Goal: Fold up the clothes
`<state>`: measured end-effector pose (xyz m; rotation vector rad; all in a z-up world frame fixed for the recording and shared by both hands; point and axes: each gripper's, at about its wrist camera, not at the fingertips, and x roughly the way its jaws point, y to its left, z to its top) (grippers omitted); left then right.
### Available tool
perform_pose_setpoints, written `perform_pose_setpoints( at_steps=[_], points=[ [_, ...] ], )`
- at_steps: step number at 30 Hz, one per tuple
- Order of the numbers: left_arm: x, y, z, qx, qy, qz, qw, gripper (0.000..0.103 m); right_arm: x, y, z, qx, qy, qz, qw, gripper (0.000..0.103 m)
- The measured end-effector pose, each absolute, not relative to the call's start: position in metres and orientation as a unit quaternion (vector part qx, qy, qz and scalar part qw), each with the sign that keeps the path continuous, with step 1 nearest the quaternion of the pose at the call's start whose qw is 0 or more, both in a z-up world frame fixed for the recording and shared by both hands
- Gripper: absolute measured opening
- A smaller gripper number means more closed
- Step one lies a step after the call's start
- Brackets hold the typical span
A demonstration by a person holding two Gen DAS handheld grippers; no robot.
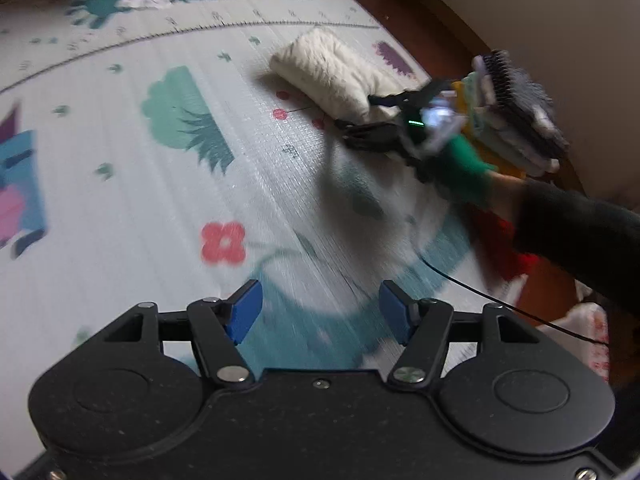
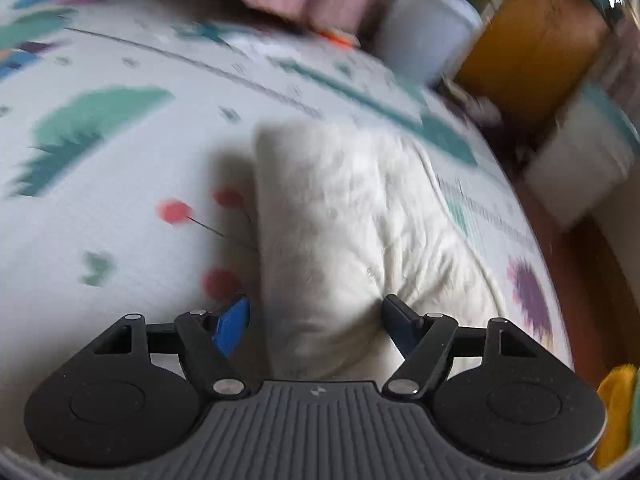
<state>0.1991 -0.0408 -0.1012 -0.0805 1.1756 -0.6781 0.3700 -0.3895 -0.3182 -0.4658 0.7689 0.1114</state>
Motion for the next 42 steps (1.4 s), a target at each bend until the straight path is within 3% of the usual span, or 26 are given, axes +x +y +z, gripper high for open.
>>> perform_pose_setpoints(
  at_steps=[7,12,16,19,20,24,30,35,40,42],
  points=[
    [0.151,-0.008,-0.011,-0.060,0.493,-0.279,0.822,0.064,0.409,-0.411,-0.322,-0.170,0.399,-0.037,0.900,0.073],
    [0.144,-0.014,0.003,-0.070,0.469,-0.302,0.827,0.064,0.430,-0.440,-0.308,-0.072,0.409,-0.096,0.905,0.074],
    [0.139,-0.021,-0.005,-0.036,0.483,-0.306,0.820,0.064,0.395,-0.405,-0.286,-0.138,0.313,-0.046,0.939,0.077],
    [0.131,-0.023,-0.004,-0.006,0.481,-0.304,0.822,0.069,0.347,-0.377,-0.275,-0.138,0.292,0.009,0.946,0.084],
    [0.129,-0.023,-0.003,0.000,0.479,-0.300,0.825,0.070,0.332,-0.368,-0.274,-0.118,0.310,0.041,0.942,0.089],
    [0.115,-0.023,0.004,0.012,0.480,-0.286,0.829,0.079,0.274,-0.341,-0.259,-0.027,0.379,0.121,0.917,0.090],
    [0.096,-0.029,0.013,0.063,0.470,-0.255,0.843,0.085,0.211,-0.339,-0.184,0.104,0.455,0.164,0.869,0.100],
    [0.088,-0.031,0.019,0.112,0.445,-0.211,0.863,0.090,0.166,-0.336,-0.087,0.073,0.472,0.113,0.871,0.103],
    [0.069,-0.021,0.044,0.116,0.411,-0.171,0.888,0.091,0.109,-0.301,-0.001,0.014,0.435,0.098,0.895,0.103],
    [0.058,-0.016,0.056,0.115,0.397,-0.158,0.897,0.097,0.083,-0.284,0.021,0.017,0.435,0.103,0.895,0.103]
  ],
)
